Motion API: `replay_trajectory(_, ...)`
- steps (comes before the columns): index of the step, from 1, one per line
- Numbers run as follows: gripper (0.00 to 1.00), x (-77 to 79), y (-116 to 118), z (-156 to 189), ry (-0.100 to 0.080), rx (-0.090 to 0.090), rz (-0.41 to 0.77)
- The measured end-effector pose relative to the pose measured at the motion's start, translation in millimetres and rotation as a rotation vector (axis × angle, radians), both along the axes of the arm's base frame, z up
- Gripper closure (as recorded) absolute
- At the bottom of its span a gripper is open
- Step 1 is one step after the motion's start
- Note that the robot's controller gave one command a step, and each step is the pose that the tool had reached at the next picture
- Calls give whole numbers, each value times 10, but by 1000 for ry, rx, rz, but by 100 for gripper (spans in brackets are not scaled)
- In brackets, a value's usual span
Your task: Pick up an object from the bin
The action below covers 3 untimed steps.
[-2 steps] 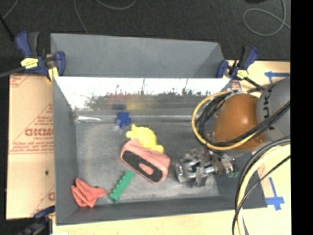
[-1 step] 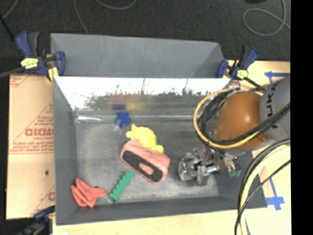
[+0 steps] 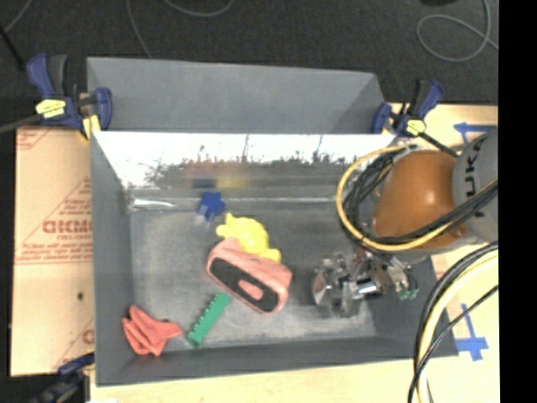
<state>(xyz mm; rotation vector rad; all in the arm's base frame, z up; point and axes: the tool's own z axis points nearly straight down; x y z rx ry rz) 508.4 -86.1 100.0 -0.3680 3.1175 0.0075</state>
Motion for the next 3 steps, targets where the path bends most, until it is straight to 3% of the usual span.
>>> replay_trajectory(1,100,-9,-1,238,4,0,0)
replay_trajectory(3,100,11,-27,550,-6,-4,-3)
